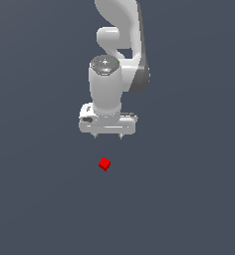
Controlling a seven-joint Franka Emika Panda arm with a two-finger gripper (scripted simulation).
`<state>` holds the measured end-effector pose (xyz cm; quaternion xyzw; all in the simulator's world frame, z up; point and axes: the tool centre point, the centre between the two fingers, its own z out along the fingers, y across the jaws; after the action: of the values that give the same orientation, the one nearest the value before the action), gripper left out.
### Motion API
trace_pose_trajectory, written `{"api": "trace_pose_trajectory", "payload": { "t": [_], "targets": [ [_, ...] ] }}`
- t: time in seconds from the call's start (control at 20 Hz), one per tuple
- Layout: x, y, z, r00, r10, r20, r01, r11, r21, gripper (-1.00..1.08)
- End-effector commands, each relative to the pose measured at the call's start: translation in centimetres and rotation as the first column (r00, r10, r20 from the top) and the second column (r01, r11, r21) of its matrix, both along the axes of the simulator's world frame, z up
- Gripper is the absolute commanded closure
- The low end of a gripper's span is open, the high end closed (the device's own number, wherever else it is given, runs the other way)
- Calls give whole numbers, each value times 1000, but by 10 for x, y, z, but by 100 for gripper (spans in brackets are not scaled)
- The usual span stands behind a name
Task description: Pick up the red cube and move it to a goal position.
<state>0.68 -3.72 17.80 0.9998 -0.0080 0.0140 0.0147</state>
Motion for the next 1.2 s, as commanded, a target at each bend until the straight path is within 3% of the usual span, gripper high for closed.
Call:
{"api": "trace_pose_trajectory", "payload": {
  "t": [0.0,0.35,0.7,0.9,1.15],
  "targets": [
    [0,0,0,1000,0,0,0,1000,0,-92],
    [3,-1,-10,999,-37,-1,37,999,2,-92],
    [14,-3,-41,989,-150,-5,150,989,7,-92],
    [23,-7,-70,968,-250,-10,250,968,12,-92],
    [36,-13,-108,923,-384,-16,384,923,19,-92]
  ]
}}
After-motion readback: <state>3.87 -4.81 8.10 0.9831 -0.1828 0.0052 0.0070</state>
